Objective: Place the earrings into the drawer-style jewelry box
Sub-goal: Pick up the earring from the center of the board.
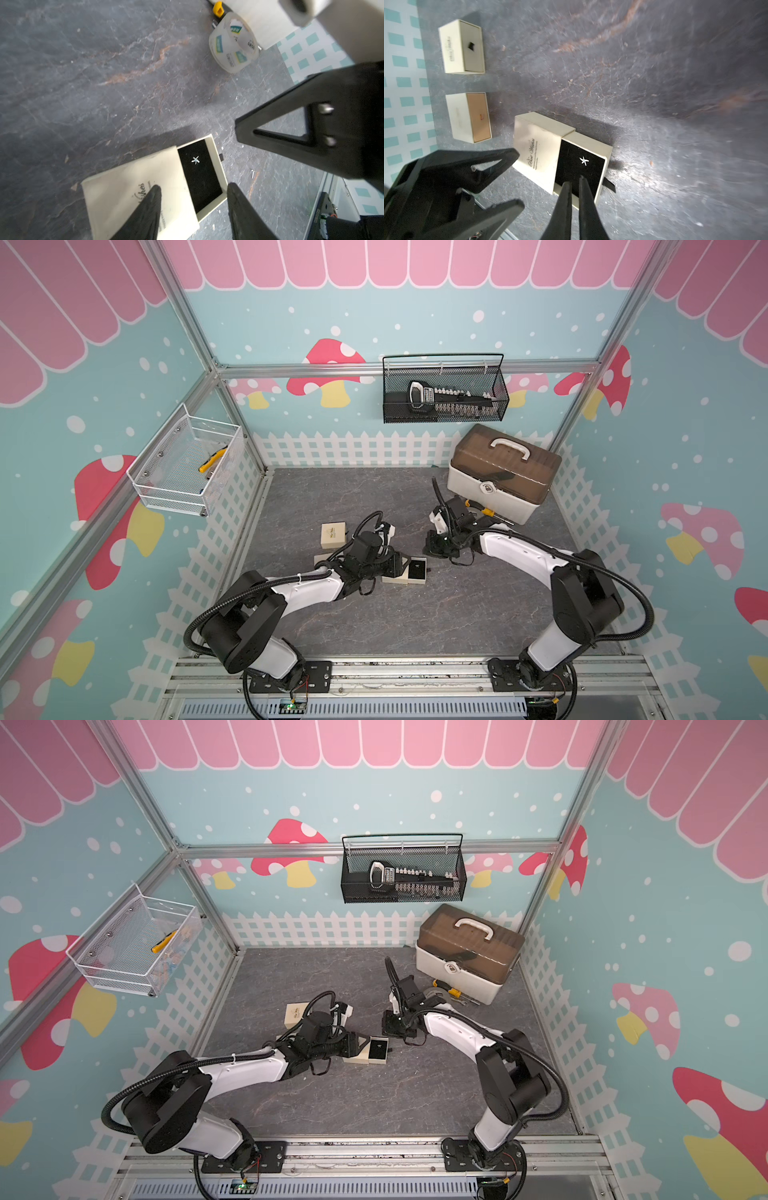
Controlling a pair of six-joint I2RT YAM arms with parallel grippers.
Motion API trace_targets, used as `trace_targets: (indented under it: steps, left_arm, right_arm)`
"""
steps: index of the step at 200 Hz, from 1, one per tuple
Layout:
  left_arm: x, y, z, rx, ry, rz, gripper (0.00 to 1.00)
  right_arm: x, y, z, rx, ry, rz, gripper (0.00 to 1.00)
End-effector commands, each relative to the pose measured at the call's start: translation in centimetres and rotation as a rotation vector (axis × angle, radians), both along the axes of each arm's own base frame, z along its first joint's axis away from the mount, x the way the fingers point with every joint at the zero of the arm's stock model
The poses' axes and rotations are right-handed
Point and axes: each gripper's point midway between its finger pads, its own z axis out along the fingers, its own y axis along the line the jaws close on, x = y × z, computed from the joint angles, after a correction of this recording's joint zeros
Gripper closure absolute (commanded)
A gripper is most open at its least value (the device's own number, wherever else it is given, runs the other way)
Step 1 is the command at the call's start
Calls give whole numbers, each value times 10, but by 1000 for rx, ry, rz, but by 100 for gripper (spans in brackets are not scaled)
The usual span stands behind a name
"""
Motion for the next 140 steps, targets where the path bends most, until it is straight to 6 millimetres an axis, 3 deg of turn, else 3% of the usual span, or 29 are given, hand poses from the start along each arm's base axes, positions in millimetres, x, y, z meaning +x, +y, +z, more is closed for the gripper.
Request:
trace_targets:
  steps: [1,52,67,104,140]
  left_arm:
    - [-1,-4,10,22,-20,-20,46]
    - [-34,-45,15,40,-41,-102,44]
    - [-47,-57,11,28,-32,-119,44]
    - [-75,-85,-4,-11,13,-175,44]
    - [-80,-93,-8,-76,44,-156,44]
  right_arm:
    - [-20,-41,-10,-210,-19,27,88]
    - [-66,-93,-23,-393,70,41,85]
    - [-77,-101,-35,-408,115,44,90]
    - [-91,-99,-61,-390,198,111,94]
    - [-85,-94,-62,-399,161,205,85]
